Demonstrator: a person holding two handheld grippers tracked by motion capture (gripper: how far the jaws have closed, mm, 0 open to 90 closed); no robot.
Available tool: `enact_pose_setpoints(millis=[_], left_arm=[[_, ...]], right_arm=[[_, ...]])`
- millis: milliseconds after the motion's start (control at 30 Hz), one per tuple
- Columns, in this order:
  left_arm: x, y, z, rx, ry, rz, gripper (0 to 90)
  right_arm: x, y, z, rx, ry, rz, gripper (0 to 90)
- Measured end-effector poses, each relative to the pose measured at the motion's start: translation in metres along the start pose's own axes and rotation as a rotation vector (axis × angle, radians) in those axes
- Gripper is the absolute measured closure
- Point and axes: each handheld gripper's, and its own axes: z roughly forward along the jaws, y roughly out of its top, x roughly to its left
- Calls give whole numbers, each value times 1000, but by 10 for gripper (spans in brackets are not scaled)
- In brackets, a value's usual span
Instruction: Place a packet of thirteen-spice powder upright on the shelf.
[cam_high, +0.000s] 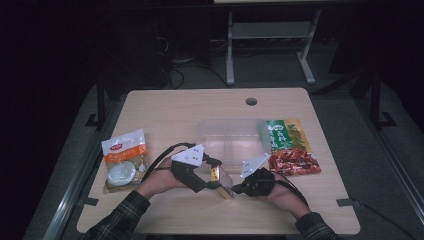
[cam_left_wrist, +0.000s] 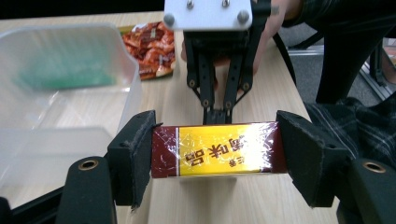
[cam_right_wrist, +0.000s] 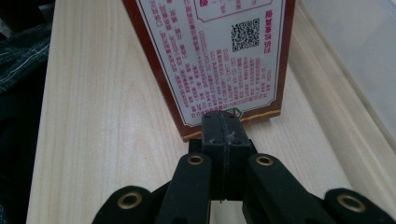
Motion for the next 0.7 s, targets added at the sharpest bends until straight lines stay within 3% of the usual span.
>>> enact_pose_setpoints(millis=[467, 700], left_arm=[[4, 18, 28, -21, -26, 27, 308], [4, 18, 27, -19, -27, 13, 308]], right_arm=[[-1, -2, 0, 7, 6, -7, 900], [0, -2, -2, 4, 8, 7, 900]])
